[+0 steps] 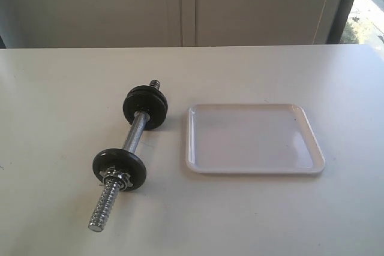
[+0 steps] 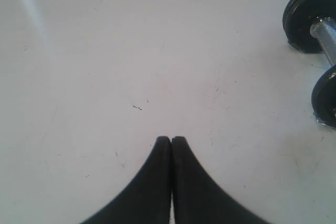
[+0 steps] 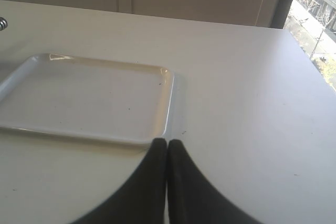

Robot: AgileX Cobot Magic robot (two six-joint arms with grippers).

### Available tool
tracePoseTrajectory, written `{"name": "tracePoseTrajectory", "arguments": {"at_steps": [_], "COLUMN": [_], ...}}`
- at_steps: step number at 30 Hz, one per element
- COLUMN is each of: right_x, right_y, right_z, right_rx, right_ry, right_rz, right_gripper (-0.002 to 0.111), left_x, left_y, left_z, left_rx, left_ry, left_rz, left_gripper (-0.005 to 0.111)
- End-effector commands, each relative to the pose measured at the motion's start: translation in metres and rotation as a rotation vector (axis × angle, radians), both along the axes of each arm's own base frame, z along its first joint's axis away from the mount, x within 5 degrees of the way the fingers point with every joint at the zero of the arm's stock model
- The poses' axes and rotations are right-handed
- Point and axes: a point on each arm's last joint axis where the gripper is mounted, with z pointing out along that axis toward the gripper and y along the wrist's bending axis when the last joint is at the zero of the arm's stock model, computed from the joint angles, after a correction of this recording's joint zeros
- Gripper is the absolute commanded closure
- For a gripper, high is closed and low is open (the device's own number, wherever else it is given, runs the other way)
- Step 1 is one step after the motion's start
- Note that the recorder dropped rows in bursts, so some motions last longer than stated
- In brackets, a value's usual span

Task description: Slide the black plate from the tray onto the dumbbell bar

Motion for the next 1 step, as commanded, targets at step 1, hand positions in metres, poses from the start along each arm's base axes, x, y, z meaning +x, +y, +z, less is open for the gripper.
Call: {"name": "tracePoseTrajectory", "arguments": {"at_steps": [1], "right_x": [-0.0002], "right_y": [0.0002], "right_z": [-0.0008], "right_rx": [-0.002], "right_ry": [-0.006], "right_rz": [0.003], "right_gripper": [0.108], "left_x": [-0.0002], "left_y": [0.0002], "left_z": [-0.0007], "left_rx": [-0.004], "left_ry": [-0.001], "left_rz": [0.005], "left_gripper": [0.107]}}
